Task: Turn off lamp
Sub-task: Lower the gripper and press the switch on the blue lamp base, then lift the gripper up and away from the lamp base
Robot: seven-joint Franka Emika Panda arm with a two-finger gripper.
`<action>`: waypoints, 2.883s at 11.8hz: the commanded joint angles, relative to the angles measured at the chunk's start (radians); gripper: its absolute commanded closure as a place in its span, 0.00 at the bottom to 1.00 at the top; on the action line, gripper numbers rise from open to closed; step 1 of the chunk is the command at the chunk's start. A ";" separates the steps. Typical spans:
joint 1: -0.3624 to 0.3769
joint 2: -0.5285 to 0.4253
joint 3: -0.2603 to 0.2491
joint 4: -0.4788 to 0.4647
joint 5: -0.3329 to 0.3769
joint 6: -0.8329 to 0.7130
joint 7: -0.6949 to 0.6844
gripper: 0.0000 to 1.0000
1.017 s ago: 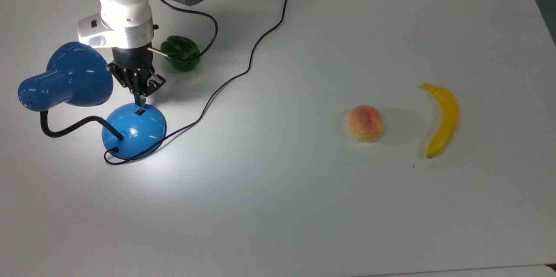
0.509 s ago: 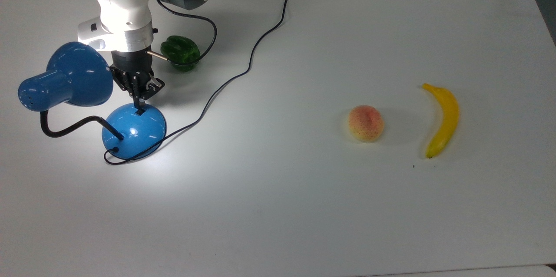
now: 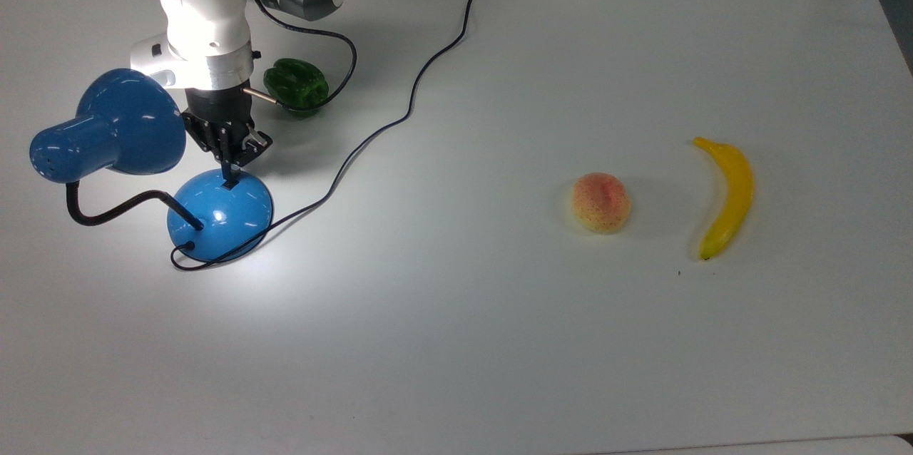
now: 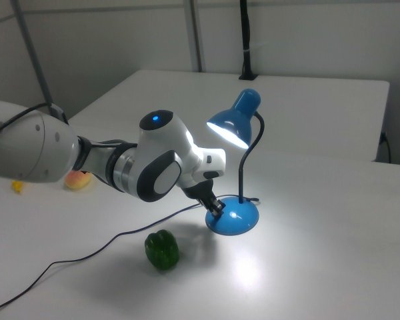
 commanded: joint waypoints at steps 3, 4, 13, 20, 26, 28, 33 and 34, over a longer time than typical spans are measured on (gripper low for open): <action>-0.005 0.018 0.003 0.001 -0.021 0.020 0.009 1.00; -0.005 0.019 0.003 0.000 -0.021 0.018 0.011 1.00; -0.005 0.010 0.003 -0.007 -0.021 -0.043 0.015 1.00; 0.037 -0.148 0.017 0.009 -0.018 -0.344 0.015 1.00; 0.205 -0.220 0.017 0.180 -0.018 -0.670 -0.041 1.00; 0.253 -0.278 0.017 0.199 -0.018 -0.741 -0.137 1.00; 0.317 -0.403 0.005 0.204 -0.004 -0.946 -0.296 1.00; 0.320 -0.421 0.003 0.207 -0.002 -0.969 -0.294 0.97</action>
